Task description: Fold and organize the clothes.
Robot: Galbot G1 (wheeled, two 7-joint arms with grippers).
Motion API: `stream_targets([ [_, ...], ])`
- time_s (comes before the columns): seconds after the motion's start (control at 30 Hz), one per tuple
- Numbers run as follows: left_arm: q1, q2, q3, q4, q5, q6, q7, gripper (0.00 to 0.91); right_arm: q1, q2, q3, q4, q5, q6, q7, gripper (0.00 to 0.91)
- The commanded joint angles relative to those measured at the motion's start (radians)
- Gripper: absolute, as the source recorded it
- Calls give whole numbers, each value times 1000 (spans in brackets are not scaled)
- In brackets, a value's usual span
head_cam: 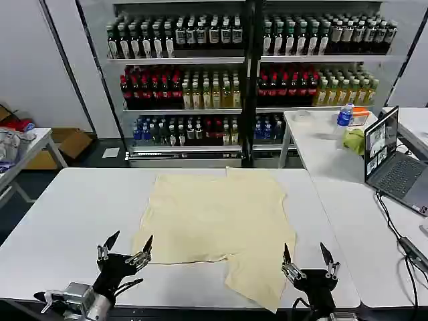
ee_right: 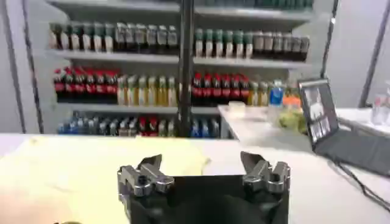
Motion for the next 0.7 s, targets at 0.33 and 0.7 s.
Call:
stream_targets([
  [0.33,-87,89,49,202,-111,105,-20,907,1,-3,-45,-48,65,-139,83,907],
  [0.7,-136,101,63,259,-165,105,-34,907,63,20,-109,-128,64,-172,86,907],
])
